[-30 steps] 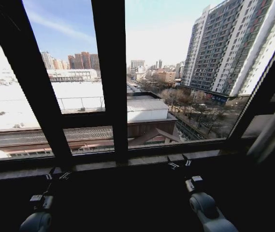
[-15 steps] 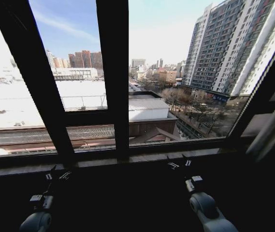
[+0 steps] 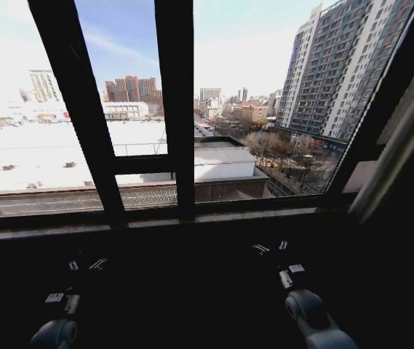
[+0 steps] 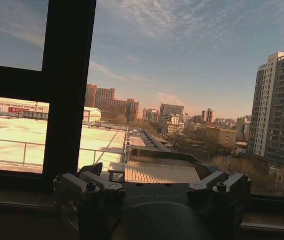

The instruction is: Open the curtains by pulling them apart, changing their state from closed to fully open.

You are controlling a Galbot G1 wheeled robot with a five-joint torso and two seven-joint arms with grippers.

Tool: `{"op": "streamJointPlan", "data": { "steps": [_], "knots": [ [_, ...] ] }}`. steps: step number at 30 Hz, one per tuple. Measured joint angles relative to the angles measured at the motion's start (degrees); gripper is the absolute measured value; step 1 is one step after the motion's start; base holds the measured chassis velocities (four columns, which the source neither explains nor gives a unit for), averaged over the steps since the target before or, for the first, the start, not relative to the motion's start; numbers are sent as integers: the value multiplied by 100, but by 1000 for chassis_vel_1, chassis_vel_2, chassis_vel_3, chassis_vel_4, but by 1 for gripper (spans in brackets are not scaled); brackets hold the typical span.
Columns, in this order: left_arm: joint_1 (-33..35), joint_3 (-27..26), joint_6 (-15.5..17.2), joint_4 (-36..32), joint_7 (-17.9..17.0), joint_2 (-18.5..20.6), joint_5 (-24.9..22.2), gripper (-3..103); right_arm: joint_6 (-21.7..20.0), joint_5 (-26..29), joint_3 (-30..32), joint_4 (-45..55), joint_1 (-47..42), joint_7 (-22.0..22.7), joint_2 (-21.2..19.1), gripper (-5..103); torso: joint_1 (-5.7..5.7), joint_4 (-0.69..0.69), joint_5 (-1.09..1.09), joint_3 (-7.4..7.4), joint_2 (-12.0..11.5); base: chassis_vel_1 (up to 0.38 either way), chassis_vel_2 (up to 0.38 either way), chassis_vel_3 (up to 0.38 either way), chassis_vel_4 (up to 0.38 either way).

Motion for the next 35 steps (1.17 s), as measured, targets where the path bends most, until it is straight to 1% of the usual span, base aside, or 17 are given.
{"op": "streamJointPlan", "data": {
  "steps": [4, 10, 15, 21, 24, 31, 35],
  "knots": [
    [1, -1, -1, 0, 0, 0, 0, 99, 0, 0, 0, 1, 0, 0, 0, 100, -4, 2, 4, -3, 4, 132, -140, -135, 160],
    [-1, -1, 0, 0, -1, 0, 0, 99, 0, 0, 0, 1, 0, 0, 0, 100, 5, 2, 2, 2, -3, 10, -10, -13, 13],
    [-2, 0, 0, 0, -1, 1, 0, 99, 0, 0, 0, 0, 0, 0, 0, 100, 9, 0, 5, 3, -5, -104, -15, 115, 12],
    [-1, 0, 0, 0, -1, 0, 0, 99, 0, 0, 0, 0, 0, 0, 0, 100, 3, 0, 2, 1, -2, -148, -120, 133, 115],
    [-1, 0, 0, -1, 0, 0, 0, 99, 0, 0, 1, 0, 0, 0, -1, 100, 3, 0, 7, 1, -2, -53, -102, 97, 129],
    [-1, 0, 0, 0, 0, 0, 0, 99, 0, 0, 1, 0, 0, 0, 0, 100, 3, 2, -1, 1, -2, -6, -18, 11, 18],
    [-1, -1, -1, 0, -1, 0, 0, 99, 0, 0, 0, 1, 0, 0, 0, 100, 3, 2, 3, 1, -2, 53, -30, -40, 45]
  ]
}}
